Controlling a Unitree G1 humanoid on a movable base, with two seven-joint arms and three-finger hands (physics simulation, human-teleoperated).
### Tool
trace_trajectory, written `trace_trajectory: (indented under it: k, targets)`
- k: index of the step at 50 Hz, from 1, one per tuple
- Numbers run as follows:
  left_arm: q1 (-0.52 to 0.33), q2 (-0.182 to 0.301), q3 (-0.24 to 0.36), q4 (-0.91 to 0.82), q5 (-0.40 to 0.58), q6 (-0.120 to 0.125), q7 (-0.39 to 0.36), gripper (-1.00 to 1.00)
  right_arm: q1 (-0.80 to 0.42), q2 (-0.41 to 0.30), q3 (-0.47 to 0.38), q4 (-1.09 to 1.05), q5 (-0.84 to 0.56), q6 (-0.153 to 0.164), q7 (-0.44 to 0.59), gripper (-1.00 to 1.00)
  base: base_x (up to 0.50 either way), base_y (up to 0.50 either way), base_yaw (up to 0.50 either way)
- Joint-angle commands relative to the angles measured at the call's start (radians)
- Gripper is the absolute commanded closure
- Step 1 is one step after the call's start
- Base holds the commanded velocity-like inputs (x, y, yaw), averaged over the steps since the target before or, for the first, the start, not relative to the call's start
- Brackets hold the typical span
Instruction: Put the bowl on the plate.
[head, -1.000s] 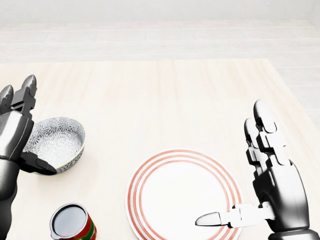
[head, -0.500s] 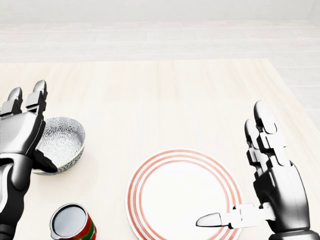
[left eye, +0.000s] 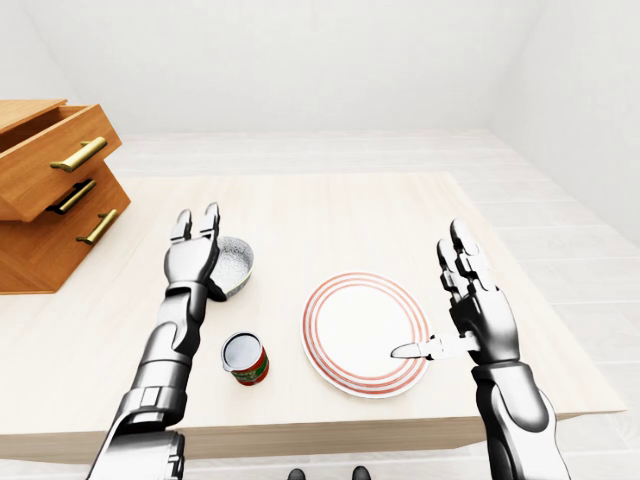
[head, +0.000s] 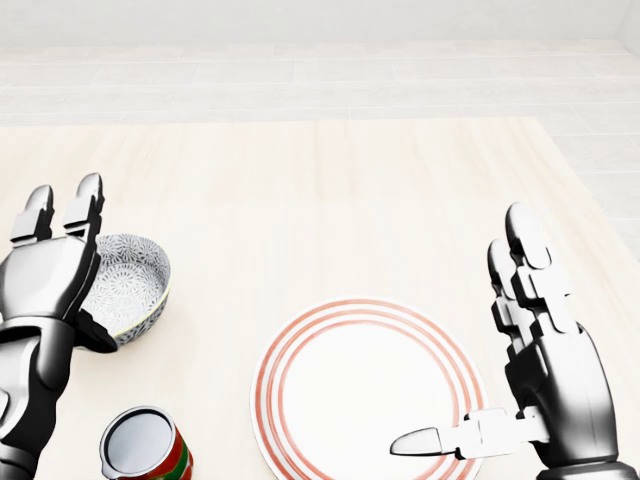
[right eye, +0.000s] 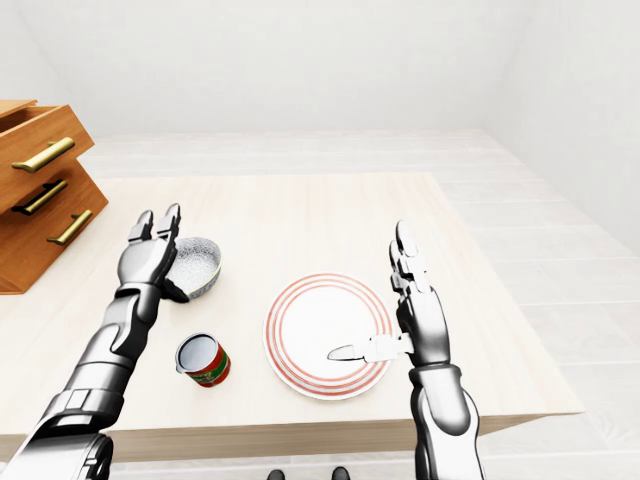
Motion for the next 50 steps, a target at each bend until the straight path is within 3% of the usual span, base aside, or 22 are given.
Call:
trace_trajectory:
  k: [1, 20, 30, 50]
  targets:
    - [0.03, -0.004, -0.005, -0.017, 0.015, -0.005, 0.009, -1.0, -0.002, -0.001, -0.001, 0.005, 0.001, 0.0, 0.0, -1.0, 0.0, 0.0, 0.0]
    - [0.035, -0.012, -0.014, 0.062, 0.033, -0.031, 0.06, -1.0, -0.006, -0.002, -0.001, 0.015, -0.002, 0.0, -0.001, -1.0, 0.0, 0.0, 0.0]
    - [0.005, -0.014, -0.036, 0.19, 0.04, -0.031, 0.133, -1.0, -0.004, -0.002, 0.001, 0.012, -0.007, 0.0, -0.003, -1.0, 0.0, 0.0, 0.0]
    - [-0.024, -0.015, -0.059, 0.271, 0.042, -0.031, 0.183, -1.0, -0.008, -0.004, -0.001, 0.001, -0.011, 0.0, -0.002, -1.0, 0.0, 0.0, 0.0]
